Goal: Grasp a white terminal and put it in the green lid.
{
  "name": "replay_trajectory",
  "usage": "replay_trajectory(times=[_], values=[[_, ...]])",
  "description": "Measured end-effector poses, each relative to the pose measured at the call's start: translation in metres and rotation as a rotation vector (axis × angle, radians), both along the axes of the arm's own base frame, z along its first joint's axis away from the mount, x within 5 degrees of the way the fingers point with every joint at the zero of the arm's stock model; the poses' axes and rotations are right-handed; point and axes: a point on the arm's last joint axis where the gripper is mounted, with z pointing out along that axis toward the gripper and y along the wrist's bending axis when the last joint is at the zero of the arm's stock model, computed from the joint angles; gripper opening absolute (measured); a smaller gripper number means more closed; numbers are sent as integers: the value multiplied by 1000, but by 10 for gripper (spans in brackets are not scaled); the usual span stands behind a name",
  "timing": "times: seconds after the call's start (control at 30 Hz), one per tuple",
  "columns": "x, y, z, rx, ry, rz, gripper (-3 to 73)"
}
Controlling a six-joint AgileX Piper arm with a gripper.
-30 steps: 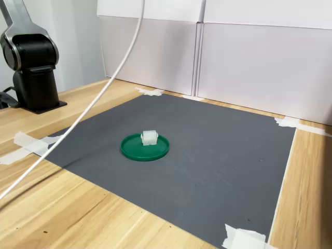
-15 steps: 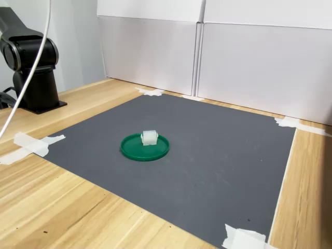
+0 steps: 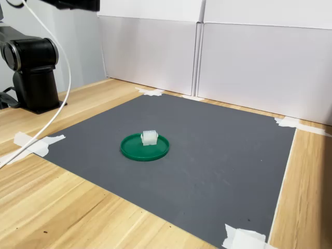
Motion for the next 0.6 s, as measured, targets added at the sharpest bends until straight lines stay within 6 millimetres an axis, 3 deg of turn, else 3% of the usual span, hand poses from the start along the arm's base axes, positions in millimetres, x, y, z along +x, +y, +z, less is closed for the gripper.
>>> replay_trajectory(times=[0.27, 0.6], values=[[-4, -1, -40, -33, 51, -3, -15], [-5, 0, -64, -31, 102, 4, -15]])
